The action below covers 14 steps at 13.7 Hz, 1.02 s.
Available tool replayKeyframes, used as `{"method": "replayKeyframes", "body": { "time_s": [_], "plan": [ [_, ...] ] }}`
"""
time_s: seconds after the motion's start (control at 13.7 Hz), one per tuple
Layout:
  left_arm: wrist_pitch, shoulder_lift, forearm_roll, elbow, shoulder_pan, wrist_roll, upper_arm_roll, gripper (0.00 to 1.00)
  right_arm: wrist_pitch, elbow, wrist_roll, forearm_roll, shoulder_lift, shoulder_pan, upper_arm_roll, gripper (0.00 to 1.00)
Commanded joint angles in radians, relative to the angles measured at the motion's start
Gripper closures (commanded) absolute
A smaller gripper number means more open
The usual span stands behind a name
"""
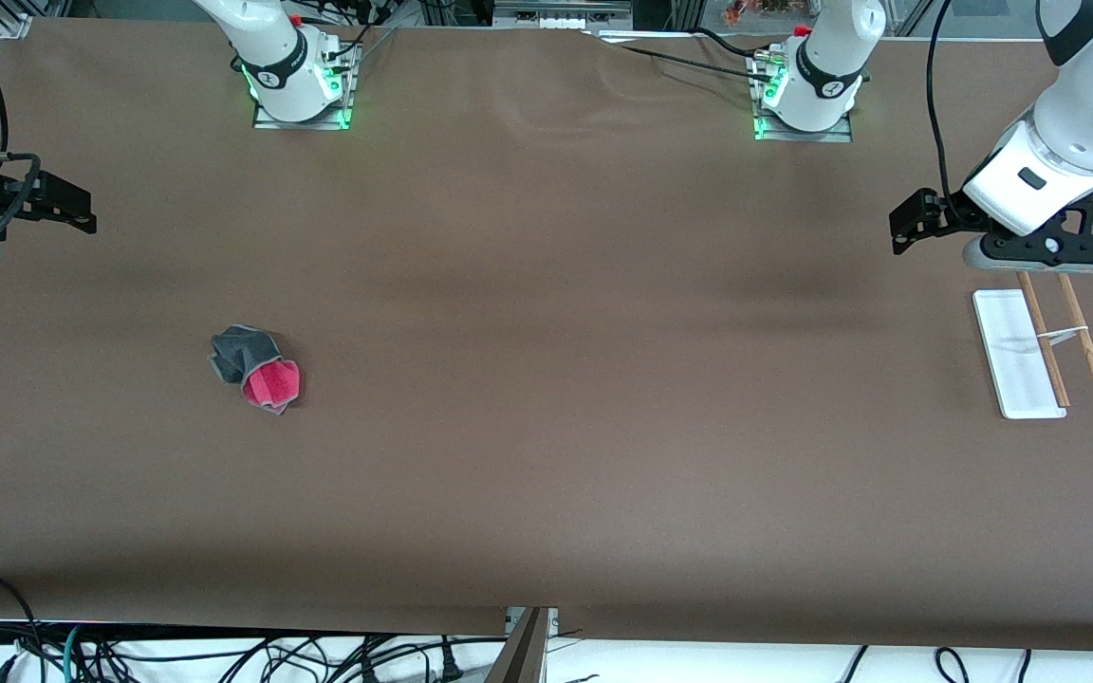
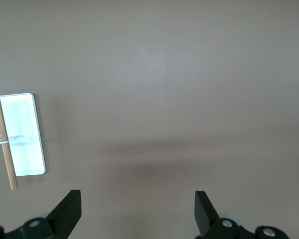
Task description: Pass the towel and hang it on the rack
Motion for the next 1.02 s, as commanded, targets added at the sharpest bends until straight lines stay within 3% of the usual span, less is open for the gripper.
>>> {"method": "replayKeyframes", "body": {
  "time_s": [0.0,0.44,0.73,0.95],
  "plan": [
    [-0.032,0.011,0.027,0.032,0.004,0.012,-0.005,0.00,-0.006,0.025,-0.013,-0.005,0.014,-0.010,0.014,0.00],
    [-0.066,0.009,0.028,0.032,0.035,0.018,0.013,0.00,0.018,0.027,-0.010,-0.005,0.031,-0.010,0.012,0.00],
    [-0.066,0.009,0.027,0.032,0.049,0.018,0.007,0.00,0.122,0.025,-0.008,-0.002,0.103,-0.013,0.012,0.00],
    [-0.067,0.009,0.027,0.032,0.047,0.012,-0.004,0.00,0.194,0.024,0.004,-0.005,0.212,0.005,0.014,0.00]
  ]
}}
